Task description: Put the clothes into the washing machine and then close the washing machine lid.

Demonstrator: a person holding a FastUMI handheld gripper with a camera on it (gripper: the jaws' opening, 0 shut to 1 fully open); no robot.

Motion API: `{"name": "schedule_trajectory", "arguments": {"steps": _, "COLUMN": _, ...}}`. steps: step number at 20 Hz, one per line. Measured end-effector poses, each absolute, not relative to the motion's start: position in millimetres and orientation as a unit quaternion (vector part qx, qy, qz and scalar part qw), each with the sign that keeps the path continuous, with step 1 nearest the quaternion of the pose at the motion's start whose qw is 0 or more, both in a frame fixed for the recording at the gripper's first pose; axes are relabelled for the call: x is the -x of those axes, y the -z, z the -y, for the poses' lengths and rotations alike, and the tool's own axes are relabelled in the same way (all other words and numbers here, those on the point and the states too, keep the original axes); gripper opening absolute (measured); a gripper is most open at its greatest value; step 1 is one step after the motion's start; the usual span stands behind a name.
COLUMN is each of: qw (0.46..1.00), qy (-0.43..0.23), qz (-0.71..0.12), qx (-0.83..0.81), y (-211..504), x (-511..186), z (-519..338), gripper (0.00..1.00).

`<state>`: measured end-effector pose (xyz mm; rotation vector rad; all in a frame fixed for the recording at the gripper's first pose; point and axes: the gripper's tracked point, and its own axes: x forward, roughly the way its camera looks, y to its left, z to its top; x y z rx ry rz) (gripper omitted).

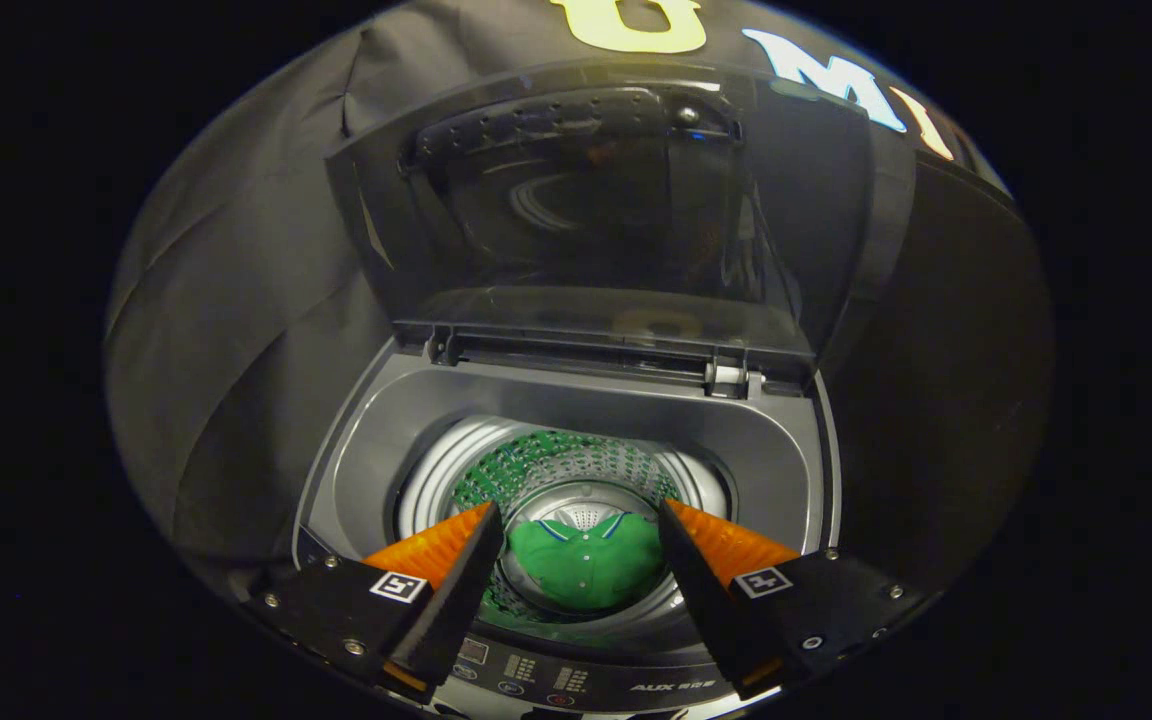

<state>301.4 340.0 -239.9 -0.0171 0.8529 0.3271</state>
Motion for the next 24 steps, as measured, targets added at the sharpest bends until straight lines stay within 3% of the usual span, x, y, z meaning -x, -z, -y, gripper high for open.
{"name": "schedule_trajectory", "arguments": {"steps": 8, "qw": 0.947, "qy": -0.182, "qz": -0.263, "qx": -0.002, "y": 141, "x": -332, "z": -359, "gripper": 0.96}}
{"name": "schedule_trajectory", "arguments": {"steps": 14, "qw": 0.975, "qy": -0.161, "qz": -0.153, "qx": -0.021, "y": 59, "x": -363, "z": -355, "gripper": 0.96}}
{"name": "schedule_trajectory", "arguments": {"steps": 24, "qw": 0.983, "qy": -0.115, "qz": -0.137, "qx": -0.045, "y": 4, "x": -433, "z": -350, "gripper": 0.96}}
